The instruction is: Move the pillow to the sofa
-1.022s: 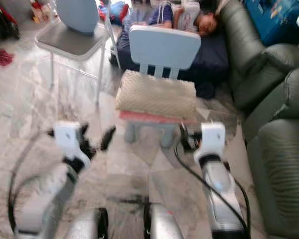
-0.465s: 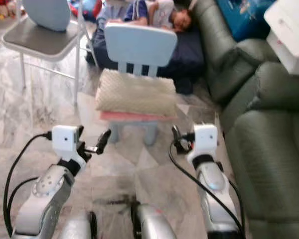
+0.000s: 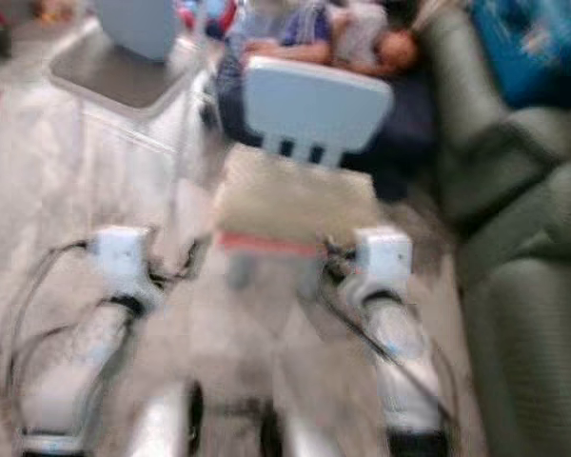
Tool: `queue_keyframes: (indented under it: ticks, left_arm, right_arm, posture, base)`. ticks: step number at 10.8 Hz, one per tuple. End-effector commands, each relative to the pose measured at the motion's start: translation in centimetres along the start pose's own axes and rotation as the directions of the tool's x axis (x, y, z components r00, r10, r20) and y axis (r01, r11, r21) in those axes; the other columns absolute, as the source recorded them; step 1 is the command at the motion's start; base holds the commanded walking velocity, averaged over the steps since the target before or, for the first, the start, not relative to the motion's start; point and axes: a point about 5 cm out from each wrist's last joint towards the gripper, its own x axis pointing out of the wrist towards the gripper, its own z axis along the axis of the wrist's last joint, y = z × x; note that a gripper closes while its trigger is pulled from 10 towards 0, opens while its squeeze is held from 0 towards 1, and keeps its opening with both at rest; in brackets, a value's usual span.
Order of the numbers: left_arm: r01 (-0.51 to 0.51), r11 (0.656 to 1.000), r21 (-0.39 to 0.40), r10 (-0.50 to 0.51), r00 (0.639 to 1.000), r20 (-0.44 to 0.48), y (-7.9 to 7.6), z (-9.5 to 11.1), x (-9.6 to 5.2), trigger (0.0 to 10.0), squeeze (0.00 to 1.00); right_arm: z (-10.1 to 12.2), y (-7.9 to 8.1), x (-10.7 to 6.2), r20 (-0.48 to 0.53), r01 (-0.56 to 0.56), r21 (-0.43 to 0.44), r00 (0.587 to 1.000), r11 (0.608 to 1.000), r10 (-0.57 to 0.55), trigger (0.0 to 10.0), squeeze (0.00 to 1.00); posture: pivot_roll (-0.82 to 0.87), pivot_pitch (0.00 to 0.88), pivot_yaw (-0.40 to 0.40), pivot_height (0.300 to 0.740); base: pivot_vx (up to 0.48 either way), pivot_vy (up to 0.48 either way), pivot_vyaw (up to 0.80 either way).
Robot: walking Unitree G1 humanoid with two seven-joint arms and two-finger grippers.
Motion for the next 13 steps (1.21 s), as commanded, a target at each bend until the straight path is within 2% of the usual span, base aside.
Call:
queue_keyframes:
  ticks: [1,3,6,7,9,10,11,12,13]
  left_arm:
    - [0.058,0.998,-0.010,-0.058,0.998,0.016,-1.5,0.3,0.1,10.0,0.00]
    - [0.074,0.997,-0.009,-0.073,0.997,0.016,-1.7,0.5,0.4,10.0,0.00]
    - [0.067,0.998,-0.011,-0.067,0.998,0.016,-1.3,0.7,0.5,10.0,0.00]
    - [0.049,0.998,-0.030,-0.048,0.999,0.014,-1.2,0.6,0.4,10.0,0.00]
    - [0.000,0.997,-0.073,0.003,0.999,0.035,-0.7,1.0,0.6,10.0,0.00]
    - [-0.014,0.997,-0.079,0.015,1.000,0.014,-0.5,0.9,0.6,10.0,0.00]
    - [-0.027,0.996,-0.087,0.024,0.999,-0.032,-0.6,0.6,0.5,10.0,0.00]
    - [0.009,0.998,-0.067,-0.010,1.000,-0.021,-0.9,0.7,0.6,10.0,0.00]
    - [-0.003,0.999,-0.042,0.002,1.000,-0.007,-0.8,0.6,0.5,10.0,0.00]
  right_arm:
    - [-0.7,-1.8,-0.8,-0.035,0.068,-0.020,0.997,0.997,-0.069,10.0,0.00]
    - [-0.6,-1.8,-0.7,-0.027,0.080,-0.021,0.996,0.997,-0.080,10.0,0.00]
    - [-1.4,-1.6,-0.3,-0.073,0.097,-0.065,0.992,0.993,-0.101,10.0,0.00]
    - [-1.1,-1.4,-0.2,-0.059,0.097,-0.079,0.993,0.992,-0.102,10.0,0.00]
    - [-0.1,-0.3,0.2,-0.029,0.040,-0.039,0.999,0.998,-0.041,10.0,0.00]
    - [0.5,-0.2,0.7,-0.003,0.054,-0.111,0.999,0.992,-0.055,10.0,0.00]
    - [0.4,-0.2,0.9,-0.035,0.045,-0.117,0.998,0.992,-0.050,10.0,0.00]
    - [0.3,-0.6,0.8,-0.033,0.052,-0.089,0.998,0.995,-0.056,10.0,0.00]
    - [0.4,-1.3,0.3,-0.003,0.085,-0.042,0.996,0.996,-0.085,10.0,0.00]
  posture:
    - [0.01,0.249,-0.098,0.740]
    - [0.01,0.256,-0.087,0.740]
    - [0.02,0.263,-0.081,0.740]
    - [0.02,0.263,-0.081,0.740]
    - [0.02,0.261,-0.080,0.740]
    - [0.02,0.260,-0.081,0.740]
    - [0.02,0.260,-0.083,0.740]
    - [0.02,0.260,-0.087,0.740]
    - [0.02,0.260,-0.090,0.740]
  base:
    - [0.480,0.000,-0.52]
    - [0.474,0.000,0.00]
    - [0.465,0.000,0.00]
    - [0.416,0.000,0.00]
    - [0.000,0.000,0.00]
    - [0.000,0.000,0.00]
    - [0.000,0.000,0.00]
    - [0.000,0.000,0.00]
    - [0.000,0.000,0.00]
